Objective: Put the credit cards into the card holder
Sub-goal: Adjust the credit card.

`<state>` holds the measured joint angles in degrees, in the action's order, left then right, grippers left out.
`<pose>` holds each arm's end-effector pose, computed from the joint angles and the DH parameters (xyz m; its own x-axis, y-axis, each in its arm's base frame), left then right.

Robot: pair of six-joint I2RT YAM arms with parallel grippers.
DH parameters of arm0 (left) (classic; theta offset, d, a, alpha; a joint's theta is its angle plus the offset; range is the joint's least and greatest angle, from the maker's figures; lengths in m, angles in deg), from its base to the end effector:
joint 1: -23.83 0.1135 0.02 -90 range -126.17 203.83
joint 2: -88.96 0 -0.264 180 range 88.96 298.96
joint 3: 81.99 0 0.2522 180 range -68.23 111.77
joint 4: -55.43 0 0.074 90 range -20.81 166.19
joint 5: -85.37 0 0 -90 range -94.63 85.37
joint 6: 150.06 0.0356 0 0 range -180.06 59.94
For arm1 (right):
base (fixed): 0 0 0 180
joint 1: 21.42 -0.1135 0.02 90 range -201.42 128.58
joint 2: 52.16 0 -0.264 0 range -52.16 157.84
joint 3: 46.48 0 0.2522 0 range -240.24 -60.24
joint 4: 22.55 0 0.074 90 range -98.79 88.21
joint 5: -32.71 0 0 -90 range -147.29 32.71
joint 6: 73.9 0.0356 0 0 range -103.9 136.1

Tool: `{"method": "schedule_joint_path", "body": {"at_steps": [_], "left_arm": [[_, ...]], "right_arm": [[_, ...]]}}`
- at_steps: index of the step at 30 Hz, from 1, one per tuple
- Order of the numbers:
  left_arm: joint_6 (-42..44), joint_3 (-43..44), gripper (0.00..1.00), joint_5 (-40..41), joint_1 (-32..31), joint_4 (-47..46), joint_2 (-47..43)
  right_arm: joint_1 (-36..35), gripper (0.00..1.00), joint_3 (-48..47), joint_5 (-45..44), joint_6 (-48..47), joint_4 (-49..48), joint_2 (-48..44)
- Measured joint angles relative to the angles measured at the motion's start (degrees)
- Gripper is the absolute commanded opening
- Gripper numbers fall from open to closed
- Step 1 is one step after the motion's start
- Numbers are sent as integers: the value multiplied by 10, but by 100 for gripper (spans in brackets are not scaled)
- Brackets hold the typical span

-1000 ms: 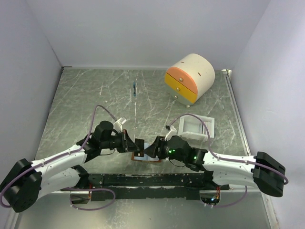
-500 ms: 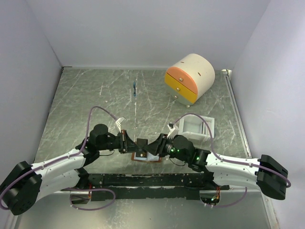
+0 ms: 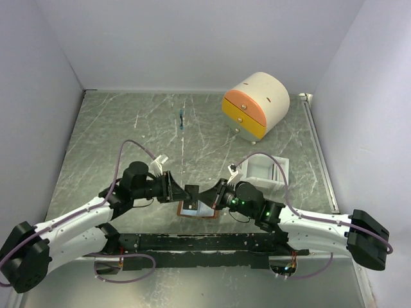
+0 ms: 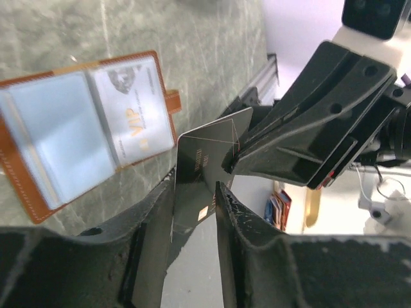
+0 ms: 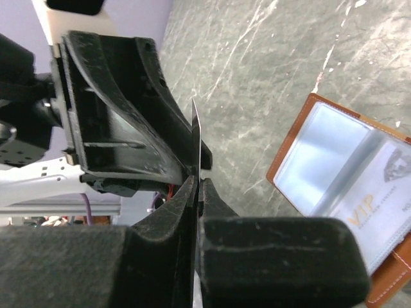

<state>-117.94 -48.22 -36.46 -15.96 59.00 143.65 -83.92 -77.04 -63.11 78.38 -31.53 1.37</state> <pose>0.1400 -0.1410 0.1957 -0.9422 -0.1517 -0.2987 0.2154 0.4085 -0.8870 0.0962 0.1770 0.2009 -0.7929 0.3842 -0.4731 -0.2905 0.4441 0.8476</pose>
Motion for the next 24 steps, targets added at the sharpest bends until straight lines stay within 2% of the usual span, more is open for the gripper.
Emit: {"method": "schedule_joint_path", "body": {"at_steps": [4,8,11,24], "left_arm": [[22,33,48,60,0,83,-24],[37,63,39,126,0,158,-24],[42,66,36,163,0,193,-14],[47,19,32,179,0,172,97]], "right_arm": [[3,0,16,-13,1,-1,-3],[5,0,24,-31,2,12,17],[5,0,24,-50,3,26,36],[29,0,41,-92,27,76,39]]}}
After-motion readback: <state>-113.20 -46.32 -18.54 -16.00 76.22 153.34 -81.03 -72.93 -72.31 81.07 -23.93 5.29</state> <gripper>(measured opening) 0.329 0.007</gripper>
